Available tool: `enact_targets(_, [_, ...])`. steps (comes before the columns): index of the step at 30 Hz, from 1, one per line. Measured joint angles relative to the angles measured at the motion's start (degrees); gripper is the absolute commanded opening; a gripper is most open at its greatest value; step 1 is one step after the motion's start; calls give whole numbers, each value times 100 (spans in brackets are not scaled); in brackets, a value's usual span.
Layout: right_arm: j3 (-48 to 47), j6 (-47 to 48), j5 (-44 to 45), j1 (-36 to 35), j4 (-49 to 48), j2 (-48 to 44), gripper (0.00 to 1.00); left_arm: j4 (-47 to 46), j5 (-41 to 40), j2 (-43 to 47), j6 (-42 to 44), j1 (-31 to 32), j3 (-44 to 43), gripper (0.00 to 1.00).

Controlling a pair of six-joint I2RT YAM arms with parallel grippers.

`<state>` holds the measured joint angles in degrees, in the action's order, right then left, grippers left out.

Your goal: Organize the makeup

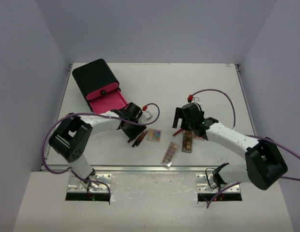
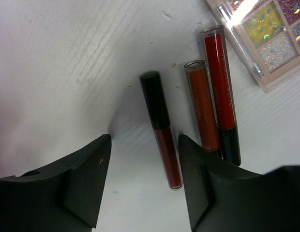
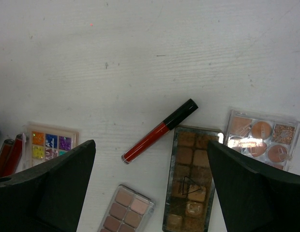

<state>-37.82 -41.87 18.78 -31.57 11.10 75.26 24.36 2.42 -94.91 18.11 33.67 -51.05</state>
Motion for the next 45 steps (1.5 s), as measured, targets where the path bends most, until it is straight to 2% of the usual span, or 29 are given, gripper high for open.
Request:
enact_targets(4, [40,0,-4,0,-27,0,96,-40,8,-2,16,2,18,32])
enact_targets(9, [61,0,1,0,-31,-25,97,-43,131,-21,-4,4,22,20])
enact_targets(13, [66,0,10,0,-34,-107,97,-56,255,-43,-30,4,24,0])
enact_targets(24, [107,11,5,0,-37,-287,96,38,293,-60,-90,4,-56,0])
enact_targets(31, [139,133,-83,0,-104,-385,96,357,163,-9,-177,4,-633,0])
enact_targets(45, [82,279,-345,0,-203,-386,96,757,-657,1125,31,4,-1879,0])
